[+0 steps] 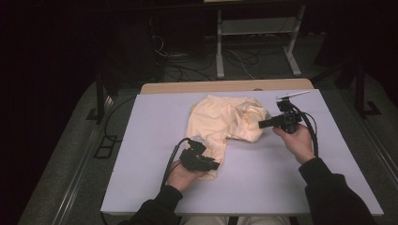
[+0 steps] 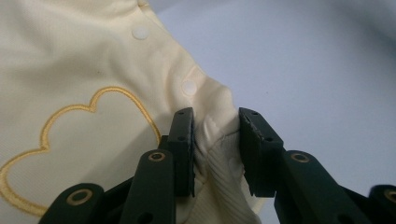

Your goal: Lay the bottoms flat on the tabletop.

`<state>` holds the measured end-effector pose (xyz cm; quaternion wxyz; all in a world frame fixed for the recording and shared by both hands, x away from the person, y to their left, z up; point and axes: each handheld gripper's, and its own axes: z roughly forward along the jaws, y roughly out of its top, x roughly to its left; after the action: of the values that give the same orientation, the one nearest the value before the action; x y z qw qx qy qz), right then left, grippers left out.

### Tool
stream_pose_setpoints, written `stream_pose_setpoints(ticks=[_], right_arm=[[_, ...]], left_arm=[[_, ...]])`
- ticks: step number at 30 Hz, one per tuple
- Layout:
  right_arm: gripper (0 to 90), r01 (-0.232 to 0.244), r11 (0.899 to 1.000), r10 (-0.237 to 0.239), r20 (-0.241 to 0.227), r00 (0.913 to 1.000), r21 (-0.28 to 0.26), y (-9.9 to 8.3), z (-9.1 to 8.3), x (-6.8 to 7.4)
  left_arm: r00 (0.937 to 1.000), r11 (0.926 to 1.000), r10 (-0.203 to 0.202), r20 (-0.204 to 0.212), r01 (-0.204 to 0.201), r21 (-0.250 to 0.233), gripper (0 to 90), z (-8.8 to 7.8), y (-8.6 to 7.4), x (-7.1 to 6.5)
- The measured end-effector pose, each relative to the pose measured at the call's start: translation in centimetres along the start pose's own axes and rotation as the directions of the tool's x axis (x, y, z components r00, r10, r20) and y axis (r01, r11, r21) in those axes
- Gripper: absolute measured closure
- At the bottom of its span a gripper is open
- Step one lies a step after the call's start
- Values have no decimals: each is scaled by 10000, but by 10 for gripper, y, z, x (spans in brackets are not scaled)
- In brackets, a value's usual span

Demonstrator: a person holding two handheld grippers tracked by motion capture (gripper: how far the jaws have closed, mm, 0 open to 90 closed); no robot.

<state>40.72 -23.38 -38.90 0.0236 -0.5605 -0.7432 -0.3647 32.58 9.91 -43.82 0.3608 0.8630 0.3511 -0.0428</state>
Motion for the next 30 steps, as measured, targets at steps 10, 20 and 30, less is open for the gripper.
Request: stream_pose_setpoints(ticks=[10, 20, 30], right_arm=[[766, -605, 9969, 624, -373, 9974, 511, -35, -32, 16], [747, -504, 9959, 544, -520, 9972, 751, -60, -26, 27], [564, 1001, 9946, -985, -563, 9935, 268, -82, -21, 22]], left_arm=[[10000, 10000, -5, -13, 5, -20, 664, -1, -1, 0], [10000, 10000, 1, 1, -1, -14, 664, -1, -1, 0], [10000, 10000, -54, 53, 54, -64, 664, 0, -1, 1]])
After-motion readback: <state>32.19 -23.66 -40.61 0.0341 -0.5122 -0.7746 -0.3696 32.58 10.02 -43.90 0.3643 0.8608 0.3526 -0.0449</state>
